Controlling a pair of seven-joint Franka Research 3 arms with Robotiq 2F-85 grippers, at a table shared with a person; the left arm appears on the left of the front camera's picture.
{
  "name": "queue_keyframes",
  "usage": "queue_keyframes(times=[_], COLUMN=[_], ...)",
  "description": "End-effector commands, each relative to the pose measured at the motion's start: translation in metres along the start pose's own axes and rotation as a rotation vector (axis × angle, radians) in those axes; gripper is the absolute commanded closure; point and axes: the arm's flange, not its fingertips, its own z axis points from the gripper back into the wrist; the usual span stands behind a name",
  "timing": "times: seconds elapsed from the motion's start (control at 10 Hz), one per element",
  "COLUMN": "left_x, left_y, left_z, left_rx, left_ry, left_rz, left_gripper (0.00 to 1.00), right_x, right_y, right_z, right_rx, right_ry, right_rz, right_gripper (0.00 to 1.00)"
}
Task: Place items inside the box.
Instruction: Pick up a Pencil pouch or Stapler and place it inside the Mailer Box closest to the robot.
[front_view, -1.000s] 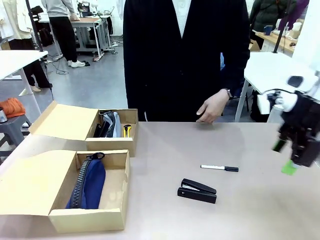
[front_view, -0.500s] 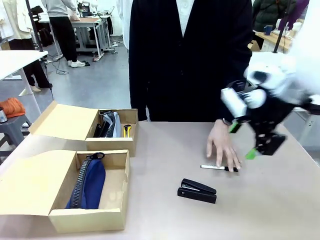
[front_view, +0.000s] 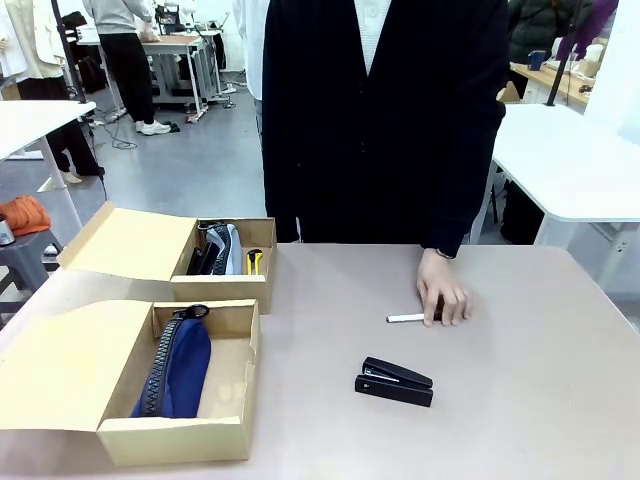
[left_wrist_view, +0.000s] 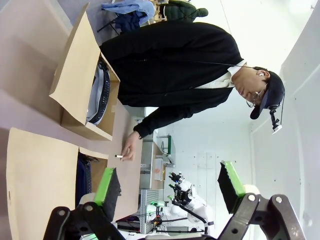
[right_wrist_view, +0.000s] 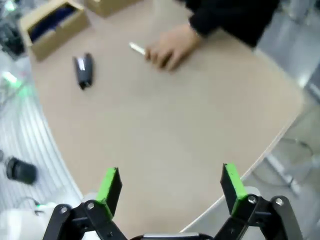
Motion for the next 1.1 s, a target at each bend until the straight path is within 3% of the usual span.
queue_keyframes(times=[0.0, 0.1, 0.2, 0.3, 0.5, 0.6, 0.7, 0.8, 0.9, 1.0], left_x=[-0.001, -0.001, -0.001, -0.001, -0.001, -0.001, -0.001, -0.001, -0.001, -0.001], left_y=[-0.001, -0.001, -0.001, -0.001, -0.001, -0.001, -0.001, -0.001, -0.001, -0.001], left_z=[-0.001, -0.001, -0.001, -0.001, -0.001, -0.001, -0.001, -0.001, -0.001, -0.001], left_rx=[-0.024, -0.024, -0.024, -0.024, -0.024, -0.024, -0.024, -0.024, -0.024, -0.024], left_ry=[-0.002, -0.002, -0.002, -0.002, -0.002, -0.002, -0.002, -0.002, -0.002, -0.002], left_rz=[-0.015, -0.015, -0.015, -0.015, -0.015, -0.015, -0.015, -0.015, -0.015, -0.015], left_gripper=[0.0, 0.0, 0.0, 0.0, 0.0, 0.0, 0.0, 0.0, 0.0, 0.0], right_x=[-0.023, 0.0, 0.0, -0.022, 0.051, 0.105, 0.166, 0.203, 0.225, 0.233], right_y=[0.043, 0.0, 0.0, -0.01, 0.014, 0.037, 0.062, 0.095, 0.133, 0.169], right_z=[-0.062, 0.0, 0.0, -0.004, -0.031, -0.058, -0.111, -0.165, -0.219, -0.268], right_rx=[-0.025, 0.0, 0.0, -0.008, 0.141, 0.2, 0.168, 0.243, 0.341, 0.298], right_ry=[-0.091, 0.0, 0.0, -0.01, 0.049, 0.093, 0.191, 0.279, 0.378, 0.539], right_rz=[-0.306, 0.0, 0.0, -0.163, -0.126, -0.034, -0.071, 0.089, 0.198, 0.267], right_gripper=[0.0, 0.0, 0.0, 0.0, 0.0, 0.0, 0.0, 0.0, 0.0, 0.0])
